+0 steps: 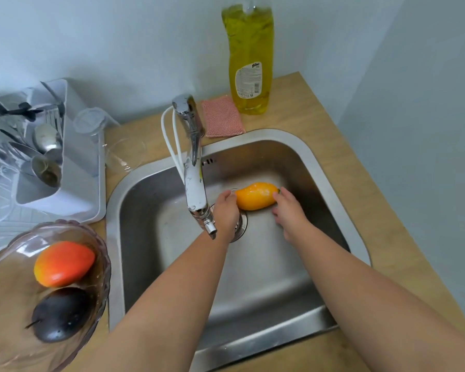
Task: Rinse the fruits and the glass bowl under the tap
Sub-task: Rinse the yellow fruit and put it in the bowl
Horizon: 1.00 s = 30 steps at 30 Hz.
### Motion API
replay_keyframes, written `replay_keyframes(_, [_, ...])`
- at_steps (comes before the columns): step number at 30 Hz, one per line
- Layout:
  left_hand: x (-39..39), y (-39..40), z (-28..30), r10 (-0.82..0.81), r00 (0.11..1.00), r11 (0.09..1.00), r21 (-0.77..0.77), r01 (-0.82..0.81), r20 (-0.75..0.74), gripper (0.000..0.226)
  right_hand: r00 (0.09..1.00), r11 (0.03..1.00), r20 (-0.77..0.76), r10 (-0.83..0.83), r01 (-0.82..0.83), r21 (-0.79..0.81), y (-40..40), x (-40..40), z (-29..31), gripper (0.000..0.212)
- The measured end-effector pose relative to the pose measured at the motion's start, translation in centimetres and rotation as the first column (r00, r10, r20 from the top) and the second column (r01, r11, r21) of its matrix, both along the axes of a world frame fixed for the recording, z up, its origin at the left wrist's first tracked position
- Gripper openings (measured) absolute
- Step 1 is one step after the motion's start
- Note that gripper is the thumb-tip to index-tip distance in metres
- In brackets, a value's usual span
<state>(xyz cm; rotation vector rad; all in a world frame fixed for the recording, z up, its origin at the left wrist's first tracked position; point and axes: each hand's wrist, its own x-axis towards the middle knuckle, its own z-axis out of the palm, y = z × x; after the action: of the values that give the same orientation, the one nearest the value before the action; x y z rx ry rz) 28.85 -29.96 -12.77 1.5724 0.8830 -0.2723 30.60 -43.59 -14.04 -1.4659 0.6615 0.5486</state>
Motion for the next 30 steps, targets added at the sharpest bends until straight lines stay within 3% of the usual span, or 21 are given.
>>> replay_keyframes(6, [-1.7,0.8,0.8,0.139,0.987,0.960,-0.234,-0.155,-0.086,0.023,0.991,0.986,0.048,-0.124,0.118,0.122,0.7,-0.5,1.3,0.045])
replay_keyframes(10, [-3.9,1.1,1.4,0.077,0.996,0.977,-0.195,-0.083,-0.038,0.032,0.992,0.981,0.058,-0.113,0.102,0.162,1.7,-1.6,2.4,0.037])
replay_keyframes(15, [-6.2,1.4,2.6,0.055,0.998,0.964,-0.262,-0.052,0.005,0.039,0.996,0.983,0.074,-0.054,0.040,0.177,2.9,-3.4,3.0,0.033])
replay_keyframes(21, [-7.5,1.5,4.0,0.166,0.985,0.943,-0.286,-0.172,-0.045,0.027,0.981,0.930,-0.001,0.195,-0.185,0.317,4.6,-5.9,4.1,0.056])
replay_keyframes(26, [-8.5,2.2,4.5,0.243,0.968,0.891,-0.383,-0.245,-0.054,0.041,0.911,0.860,0.149,0.385,-0.413,0.300,4.6,-6.5,5.8,0.055])
replay_keyframes(30, [-9.1,2.5,5.1,0.288,0.957,0.857,-0.435,-0.275,-0.039,0.053,0.795,0.756,0.258,0.548,-0.603,0.253,3.7,-6.9,6.3,0.085])
